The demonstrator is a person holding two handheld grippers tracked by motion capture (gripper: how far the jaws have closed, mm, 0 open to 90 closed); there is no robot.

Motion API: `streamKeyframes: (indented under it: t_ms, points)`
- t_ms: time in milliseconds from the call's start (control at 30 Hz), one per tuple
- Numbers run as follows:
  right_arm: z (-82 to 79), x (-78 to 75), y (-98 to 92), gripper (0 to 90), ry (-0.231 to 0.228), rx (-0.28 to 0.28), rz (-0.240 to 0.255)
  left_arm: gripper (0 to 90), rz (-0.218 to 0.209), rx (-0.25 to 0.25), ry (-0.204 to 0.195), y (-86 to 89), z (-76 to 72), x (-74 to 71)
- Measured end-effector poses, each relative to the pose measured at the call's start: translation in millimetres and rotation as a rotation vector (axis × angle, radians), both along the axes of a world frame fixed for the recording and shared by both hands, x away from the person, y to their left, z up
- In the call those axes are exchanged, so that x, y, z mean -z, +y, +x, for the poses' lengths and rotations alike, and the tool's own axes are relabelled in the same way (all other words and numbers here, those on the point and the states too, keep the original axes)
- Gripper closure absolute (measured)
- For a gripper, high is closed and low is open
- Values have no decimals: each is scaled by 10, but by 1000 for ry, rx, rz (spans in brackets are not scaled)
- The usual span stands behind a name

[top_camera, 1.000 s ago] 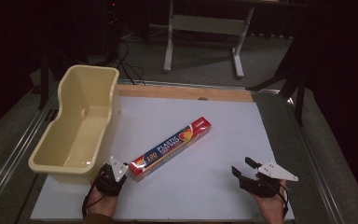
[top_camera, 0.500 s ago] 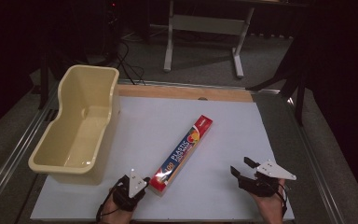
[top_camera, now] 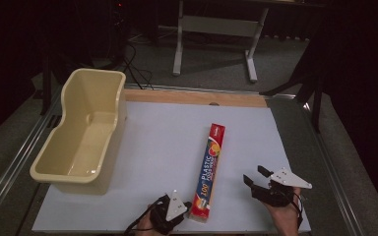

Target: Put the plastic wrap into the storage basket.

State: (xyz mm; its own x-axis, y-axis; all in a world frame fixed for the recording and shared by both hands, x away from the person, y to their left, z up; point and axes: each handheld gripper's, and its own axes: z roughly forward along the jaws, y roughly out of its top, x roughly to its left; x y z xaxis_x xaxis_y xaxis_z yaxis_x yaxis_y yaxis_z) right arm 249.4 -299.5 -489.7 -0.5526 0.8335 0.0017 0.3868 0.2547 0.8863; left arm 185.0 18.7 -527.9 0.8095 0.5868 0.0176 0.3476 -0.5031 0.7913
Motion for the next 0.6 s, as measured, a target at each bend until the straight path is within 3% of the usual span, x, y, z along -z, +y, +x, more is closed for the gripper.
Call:
streamKeyframes:
  t_ms: [167, 267, 367, 467, 600]
  points:
    - [5, 2, 2, 331, 11, 4, 7, 900, -1, 78, -9, -324, -29, 12]
    - [10, 6, 14, 319, 20, 6, 12, 900, -5, 96, -10, -377, -24, 19]
    - [20, 13, 40, 294, 38, 2, 20, 878, 0, 56, -22, -246, 5, -11]
    - [28, 16, 99, 262, 64, -4, 41, 842, -18, -6, -29, 15, 55, -74]
    - [60, 48, 278, 203, 132, -51, 55, 759, -13, -85, -44, 375, 81, -168]
